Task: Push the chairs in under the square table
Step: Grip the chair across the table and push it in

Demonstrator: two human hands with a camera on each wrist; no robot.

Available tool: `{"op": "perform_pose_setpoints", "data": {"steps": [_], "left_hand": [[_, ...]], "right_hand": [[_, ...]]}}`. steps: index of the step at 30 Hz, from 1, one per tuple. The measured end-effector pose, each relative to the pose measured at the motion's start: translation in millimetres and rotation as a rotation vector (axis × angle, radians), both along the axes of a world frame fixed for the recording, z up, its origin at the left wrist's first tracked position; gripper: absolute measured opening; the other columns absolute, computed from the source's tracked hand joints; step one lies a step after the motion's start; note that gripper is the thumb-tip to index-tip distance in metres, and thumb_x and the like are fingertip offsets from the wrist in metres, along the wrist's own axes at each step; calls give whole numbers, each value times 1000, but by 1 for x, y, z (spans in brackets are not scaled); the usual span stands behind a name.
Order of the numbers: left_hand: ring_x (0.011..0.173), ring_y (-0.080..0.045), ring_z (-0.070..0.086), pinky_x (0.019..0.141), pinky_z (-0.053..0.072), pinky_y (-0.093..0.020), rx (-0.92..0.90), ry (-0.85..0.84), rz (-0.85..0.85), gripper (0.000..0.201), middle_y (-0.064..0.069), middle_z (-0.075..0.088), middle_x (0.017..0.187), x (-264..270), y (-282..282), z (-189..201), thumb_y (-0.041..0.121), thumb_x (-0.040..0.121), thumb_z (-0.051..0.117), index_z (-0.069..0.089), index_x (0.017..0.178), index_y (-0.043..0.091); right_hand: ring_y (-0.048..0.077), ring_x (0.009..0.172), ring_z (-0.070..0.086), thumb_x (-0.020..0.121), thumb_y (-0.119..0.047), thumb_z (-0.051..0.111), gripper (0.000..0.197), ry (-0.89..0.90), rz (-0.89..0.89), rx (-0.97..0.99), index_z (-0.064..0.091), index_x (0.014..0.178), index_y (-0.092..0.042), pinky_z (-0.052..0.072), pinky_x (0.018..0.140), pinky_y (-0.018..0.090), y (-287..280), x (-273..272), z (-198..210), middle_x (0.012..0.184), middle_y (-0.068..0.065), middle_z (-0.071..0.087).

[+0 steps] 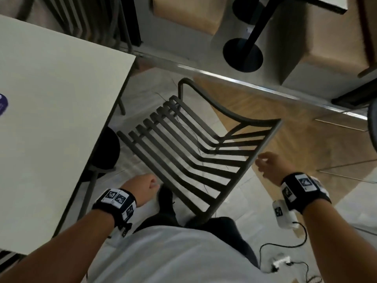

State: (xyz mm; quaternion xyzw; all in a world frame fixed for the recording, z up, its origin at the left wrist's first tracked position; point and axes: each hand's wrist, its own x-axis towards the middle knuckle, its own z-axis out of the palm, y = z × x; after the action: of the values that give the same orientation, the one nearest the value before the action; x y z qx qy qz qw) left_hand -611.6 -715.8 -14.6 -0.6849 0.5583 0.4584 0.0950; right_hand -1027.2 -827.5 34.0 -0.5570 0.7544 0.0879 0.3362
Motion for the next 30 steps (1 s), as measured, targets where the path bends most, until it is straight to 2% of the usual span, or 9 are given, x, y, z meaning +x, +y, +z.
{"op": "perform_pose_setpoints", "data": {"steps": [3,8,13,16,20,23,25,27,30], "left_hand": [[89,-20,63,76,47,-32,-35,-6,92,31,2,66,98,-24,-22,-5,41,99,50,60,118,18],[101,-21,65,90,53,-37,-24,-25,291,35,-1,69,113,-75,-34,-12,44,98,52,60,121,18],[102,-23,64,89,53,-36,-7,-73,595,33,-3,68,114,-142,-20,-17,45,98,54,60,118,20],[100,-25,61,86,50,-36,59,-101,767,37,-7,66,115,-187,-10,-18,47,98,54,60,119,17],[98,-26,60,82,46,-34,153,-95,950,58,-9,66,120,-228,10,-23,60,85,62,56,123,16],[110,-29,63,86,47,-34,168,-80,1124,73,-10,63,128,-259,18,-30,61,80,66,49,134,14],[109,-32,65,87,51,-35,185,-80,1245,72,-14,62,131,-276,18,-34,52,86,63,42,141,12],[101,-35,68,85,56,-37,229,-103,1345,60,-18,65,122,-281,17,-34,39,90,59,43,137,7],[72,-28,67,62,54,-31,250,-86,1337,36,-12,65,80,-282,14,-26,20,94,55,59,120,-5]], "right_hand": [[27,96,68,98,-43,53,19,62,109,11,61,109,-30,56,90,42,-66,-10,8,107,4,70],[26,80,60,96,-31,53,27,190,343,-23,65,114,-13,50,74,35,-167,-31,-12,97,9,65],[29,96,56,98,-34,54,36,175,646,-12,60,128,-15,48,83,37,-234,-38,-30,129,15,60],[33,103,57,100,-33,54,38,181,785,47,59,131,-11,43,85,38,-255,-46,-40,132,19,59],[32,98,56,87,-59,50,52,202,818,82,61,118,-19,48,92,44,-275,-69,-53,124,16,64],[36,101,61,73,-81,44,78,272,809,161,57,120,-19,50,83,44,-297,-99,-90,124,14,62],[36,87,67,82,-73,52,74,262,687,265,57,121,-10,58,76,45,-294,-113,-100,111,17,67],[30,58,64,94,-50,60,53,212,551,353,61,110,0,57,57,35,-288,-118,-100,79,17,73],[25,49,52,98,-30,60,36,250,642,346,62,76,-1,42,47,28,-292,-110,-101,53,11,64]]}}
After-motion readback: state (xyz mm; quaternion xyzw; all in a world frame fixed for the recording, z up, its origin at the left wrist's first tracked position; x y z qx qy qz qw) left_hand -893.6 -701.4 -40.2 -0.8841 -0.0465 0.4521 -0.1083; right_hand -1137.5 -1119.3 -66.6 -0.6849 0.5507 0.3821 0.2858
